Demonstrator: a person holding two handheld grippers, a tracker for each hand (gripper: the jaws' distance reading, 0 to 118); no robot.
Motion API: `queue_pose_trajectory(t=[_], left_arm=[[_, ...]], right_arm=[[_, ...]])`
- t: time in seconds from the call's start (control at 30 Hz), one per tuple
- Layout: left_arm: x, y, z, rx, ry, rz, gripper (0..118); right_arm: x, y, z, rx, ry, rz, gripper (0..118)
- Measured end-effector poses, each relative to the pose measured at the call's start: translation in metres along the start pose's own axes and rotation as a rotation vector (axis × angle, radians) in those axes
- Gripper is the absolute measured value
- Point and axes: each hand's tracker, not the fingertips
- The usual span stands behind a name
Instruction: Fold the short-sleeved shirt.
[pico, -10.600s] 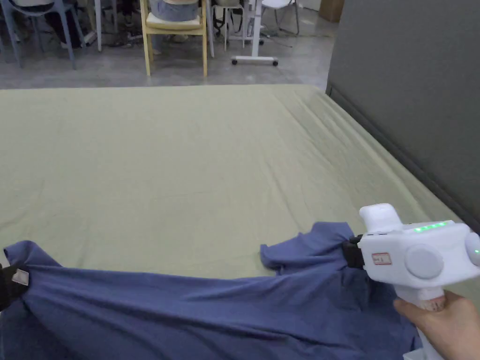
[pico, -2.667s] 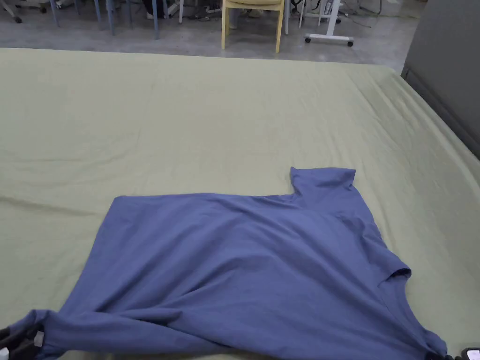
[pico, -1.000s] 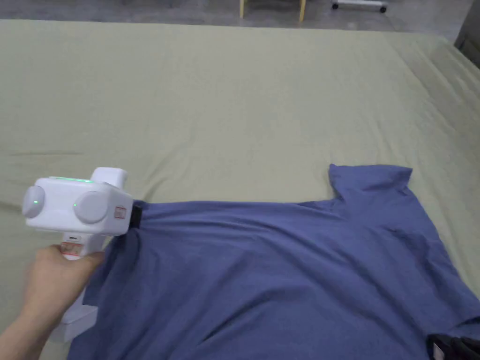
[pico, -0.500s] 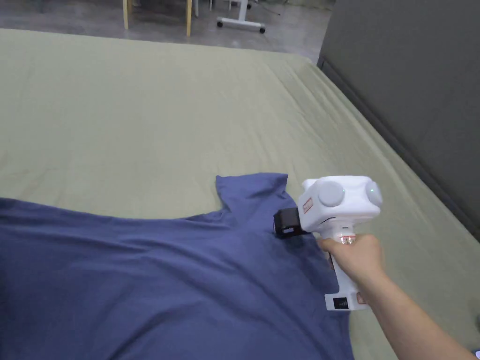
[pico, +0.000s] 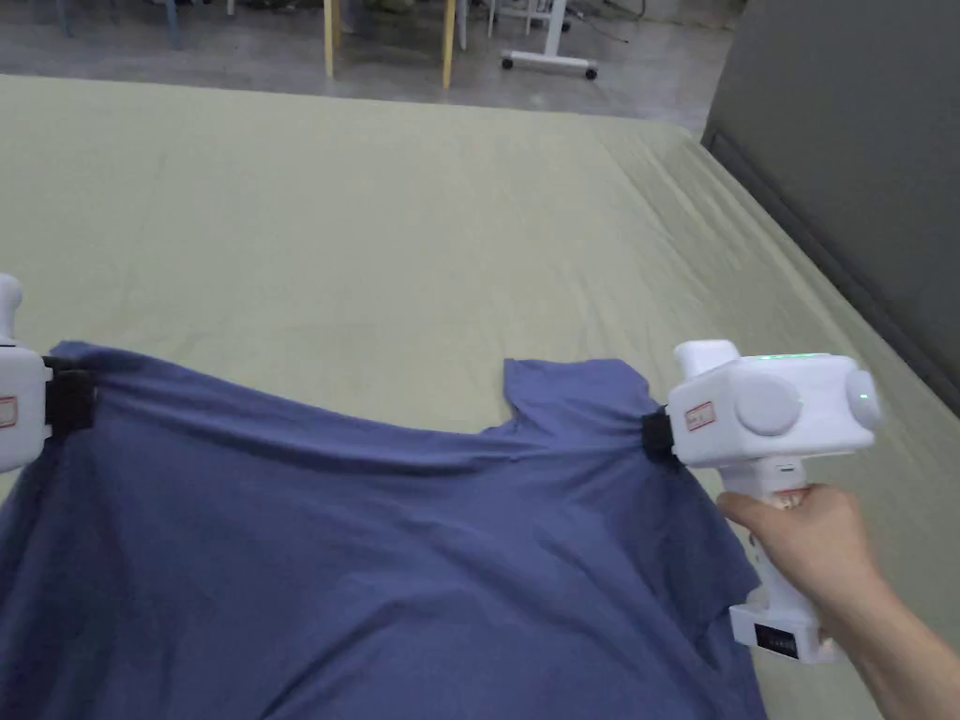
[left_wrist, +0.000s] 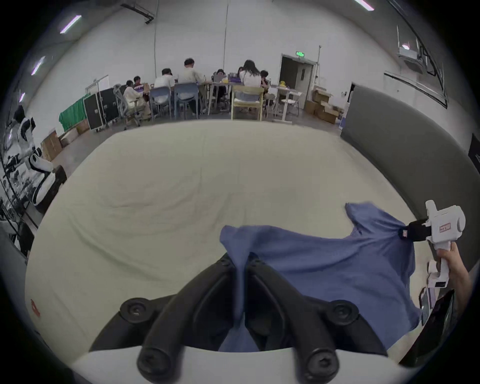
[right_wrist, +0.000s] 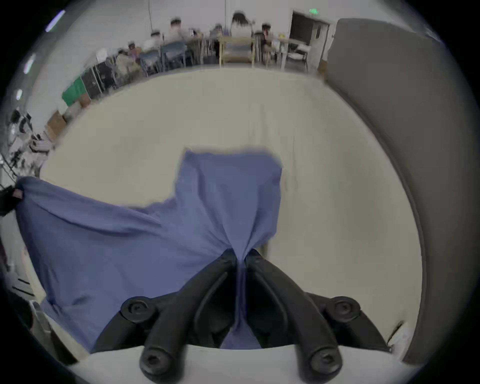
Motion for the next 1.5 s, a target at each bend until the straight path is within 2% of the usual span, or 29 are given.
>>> queue_pose_trajectory(t=[0.17, 0.27, 0.4, 0.5, 0.7, 0.93, 1.0, 1.07, 1.17, 1.3, 1.43, 1.5], left_arm=[[0.001, 0.046, 0.093, 0.199, -0.001, 0.000, 5], [0.001, 0.082, 0.166, 0.341, 0.036, -0.043, 5], [-0.002, 0.136, 0.260, 0.528, 0.061, -0.022, 4], [-0.005, 0.186, 0.309, 0.568, 0.088, -0.037, 4], [-0.013, 0.278, 0.368, 0.672, 0.190, -0.047, 4], [-0.021, 0.335, 0.360, 0.657, 0.292, -0.071, 4], [-0.027, 0.347, 0.346, 0.654, 0.274, -0.058, 4], [-0.027, 0.358, 0.328, 0.635, 0.287, -0.082, 4], [-0.022, 0.377, 0.293, 0.593, 0.373, -0.175, 4], [-0.023, 0.394, 0.242, 0.567, 0.392, -0.183, 4], [-0.025, 0.380, 0.179, 0.537, 0.437, -0.231, 4], [-0.031, 0.362, 0.145, 0.516, 0.410, -0.216, 4]], right_arm=[[-0.010, 0.028, 0.142, 0.340, 0.063, -0.026, 7], [-0.017, 0.052, 0.237, 0.576, 0.033, 0.004, 7], [-0.021, 0.089, 0.347, 0.812, 0.094, -0.008, 7], [-0.035, 0.120, 0.412, 0.917, 0.056, 0.037, 7], [-0.055, 0.193, 0.498, 1.040, 0.044, 0.039, 7], [-0.060, 0.274, 0.498, 1.052, -0.024, 0.035, 7], [-0.066, 0.292, 0.486, 1.056, -0.113, 0.036, 7], [-0.069, 0.311, 0.469, 1.027, -0.151, 0.047, 7], [-0.075, 0.337, 0.443, 1.006, -0.150, 0.042, 7], [-0.084, 0.366, 0.405, 0.987, -0.182, 0.041, 7], [-0.090, 0.359, 0.359, 0.974, -0.156, 0.082, 7], [-0.091, 0.348, 0.326, 0.952, -0.166, 0.110, 7]])
